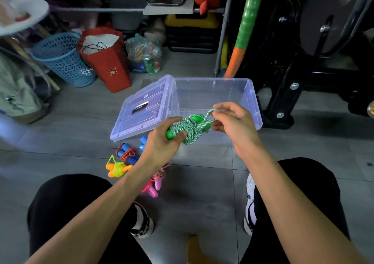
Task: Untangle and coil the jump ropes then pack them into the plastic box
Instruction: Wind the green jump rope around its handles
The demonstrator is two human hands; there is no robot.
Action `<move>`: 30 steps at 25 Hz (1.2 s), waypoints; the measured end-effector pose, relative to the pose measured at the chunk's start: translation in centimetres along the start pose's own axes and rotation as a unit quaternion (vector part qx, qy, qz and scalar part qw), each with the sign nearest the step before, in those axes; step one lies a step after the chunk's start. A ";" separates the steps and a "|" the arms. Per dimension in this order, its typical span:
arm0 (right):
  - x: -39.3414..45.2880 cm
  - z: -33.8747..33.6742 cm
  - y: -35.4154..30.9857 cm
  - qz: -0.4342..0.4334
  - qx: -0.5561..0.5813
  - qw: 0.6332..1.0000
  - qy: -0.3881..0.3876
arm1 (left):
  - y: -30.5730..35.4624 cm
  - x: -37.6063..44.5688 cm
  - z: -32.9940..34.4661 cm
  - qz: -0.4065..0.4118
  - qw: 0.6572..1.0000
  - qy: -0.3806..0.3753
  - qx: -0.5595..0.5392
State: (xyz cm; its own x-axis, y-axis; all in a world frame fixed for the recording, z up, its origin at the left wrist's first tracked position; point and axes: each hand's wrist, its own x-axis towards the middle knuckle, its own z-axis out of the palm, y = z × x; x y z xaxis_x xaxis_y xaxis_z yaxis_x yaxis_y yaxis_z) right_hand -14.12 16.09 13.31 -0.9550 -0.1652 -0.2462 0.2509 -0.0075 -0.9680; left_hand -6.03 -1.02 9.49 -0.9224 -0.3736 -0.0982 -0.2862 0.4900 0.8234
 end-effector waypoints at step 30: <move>0.1 5.1 7.4 0.172 -0.213 0.958 -0.078 | -3.3 -2.6 -2.3 -0.168 0.974 -0.013 -0.152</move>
State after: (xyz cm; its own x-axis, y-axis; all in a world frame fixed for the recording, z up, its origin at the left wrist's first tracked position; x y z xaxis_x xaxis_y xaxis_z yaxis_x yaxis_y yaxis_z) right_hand -11.53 10.95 6.36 -0.7831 -0.2313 -0.5772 0.4281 0.4727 -0.7702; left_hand -2.10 -3.45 8.27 -0.7968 -0.4514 -0.4017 -0.4866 0.0851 0.8695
